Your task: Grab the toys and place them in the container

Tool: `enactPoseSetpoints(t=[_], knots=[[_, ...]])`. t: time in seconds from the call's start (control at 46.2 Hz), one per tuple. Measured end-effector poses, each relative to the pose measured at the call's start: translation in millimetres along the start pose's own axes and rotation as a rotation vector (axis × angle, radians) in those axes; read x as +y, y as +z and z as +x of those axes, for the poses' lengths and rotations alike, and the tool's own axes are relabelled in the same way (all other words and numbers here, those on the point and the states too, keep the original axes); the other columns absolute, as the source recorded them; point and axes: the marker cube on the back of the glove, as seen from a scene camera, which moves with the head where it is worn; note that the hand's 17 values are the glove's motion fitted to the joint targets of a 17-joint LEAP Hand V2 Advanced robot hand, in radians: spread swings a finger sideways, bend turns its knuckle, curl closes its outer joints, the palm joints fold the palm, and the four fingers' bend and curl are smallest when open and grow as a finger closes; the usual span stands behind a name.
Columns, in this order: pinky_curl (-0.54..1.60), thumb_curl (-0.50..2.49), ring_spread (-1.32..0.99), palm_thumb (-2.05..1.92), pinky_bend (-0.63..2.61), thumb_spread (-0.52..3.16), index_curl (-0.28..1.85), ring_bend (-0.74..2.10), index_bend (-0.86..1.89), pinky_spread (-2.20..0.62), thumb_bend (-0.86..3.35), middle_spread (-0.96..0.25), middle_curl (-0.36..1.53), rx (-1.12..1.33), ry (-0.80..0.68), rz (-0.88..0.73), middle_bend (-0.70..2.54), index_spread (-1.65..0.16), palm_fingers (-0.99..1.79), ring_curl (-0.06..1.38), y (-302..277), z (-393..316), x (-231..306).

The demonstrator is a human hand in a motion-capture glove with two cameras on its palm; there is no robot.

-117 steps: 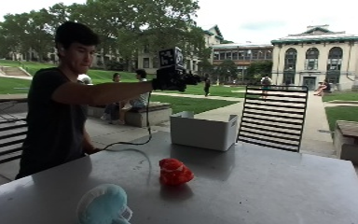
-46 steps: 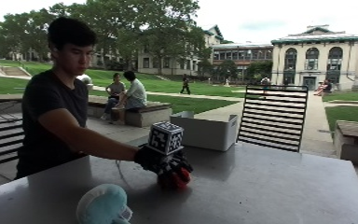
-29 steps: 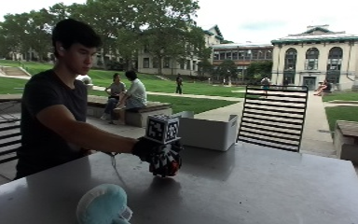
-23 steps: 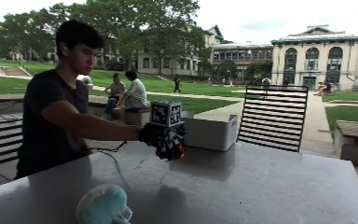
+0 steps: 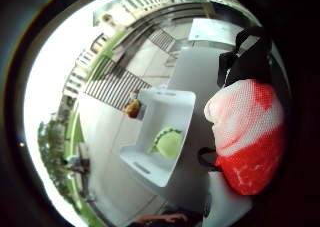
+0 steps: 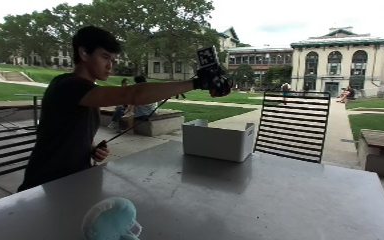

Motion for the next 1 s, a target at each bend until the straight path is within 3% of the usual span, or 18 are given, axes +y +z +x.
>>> enactPoseSetpoints(t=[0.152, 0.282, 0.433, 0.65, 0.758, 0.801, 0.823, 0.845, 0.866, 0.91, 0.996], knots=[[0.39, 0.76, -0.42, 0.69, 0.99, 0.57, 0.34, 1.09, 0.42, -0.45, 0.22, -0.44, 0.58, 0.053, -0.128, -0.011, 0.54, -0.32, 1.05, 0.45, 24, -24, -20], [0.40, 0.80, -0.42, 0.70, 0.97, 0.53, 0.35, 1.08, 0.38, -0.45, 0.21, -0.45, 0.59, 0.022, -0.047, -0.048, 0.51, -0.33, 1.06, 0.45, 42, -55, -28], [0.40, 0.84, -0.43, 0.71, 0.96, 0.51, 0.37, 1.07, 0.34, -0.46, 0.19, -0.46, 0.61, -0.048, -0.127, -0.060, 0.48, -0.35, 1.07, 0.45, 62, -87, -30], [0.40, 0.88, -0.43, 0.71, 0.95, 0.50, 0.40, 1.05, 0.27, -0.46, 0.15, -0.48, 0.63, 0.034, -0.071, -0.059, 0.44, -0.36, 1.07, 0.46, 95, -89, -32], [0.42, 0.84, -0.43, 0.61, 1.00, 0.67, 0.36, 1.07, 0.10, -0.47, 0.08, -0.46, 0.62, 0.057, -0.094, -0.156, 0.35, -0.37, 0.94, 0.47, 114, -83, -26], [0.45, 0.77, -0.41, 0.45, 1.10, 0.78, 0.33, 1.03, 0.03, -0.44, -0.02, -0.39, 0.59, 0.049, -0.070, -0.178, 0.22, -0.37, 0.67, 0.46, 117, -81, -26], [0.43, 0.80, -0.42, 0.58, 1.03, 0.80, 0.37, 1.10, 0.13, -0.46, 0.07, -0.44, 0.64, 0.035, -0.064, -0.181, 0.33, -0.37, 0.91, 0.49, 118, -80, -26], [0.45, 0.72, -0.39, 0.36, 1.12, 0.85, 0.30, 0.97, 0.00, -0.41, -0.08, -0.35, 0.57, 0.021, -0.062, -0.179, 0.16, -0.37, 0.52, 0.43, 118, -80, -25], [0.48, 0.70, -0.37, 0.33, 1.17, 0.87, 0.32, 0.98, 0.03, -0.39, -0.08, -0.31, 0.58, 0.013, -0.061, -0.175, 0.15, -0.37, 0.41, 0.46, 117, -79, -25], [0.53, 0.62, -0.26, 0.05, 1.29, 0.87, 0.33, 0.78, 0.04, -0.29, -0.20, -0.21, 0.55, 0.020, -0.060, -0.160, 0.08, -0.35, -0.10, 0.43, 116, -74, -24], [0.50, 0.56, -0.17, -0.05, 1.36, 0.90, 0.28, 0.68, 0.07, -0.20, -0.12, -0.11, 0.50, 0.024, -0.048, -0.114, 0.11, -0.34, -0.10, 0.37, 100, -57, -21]])
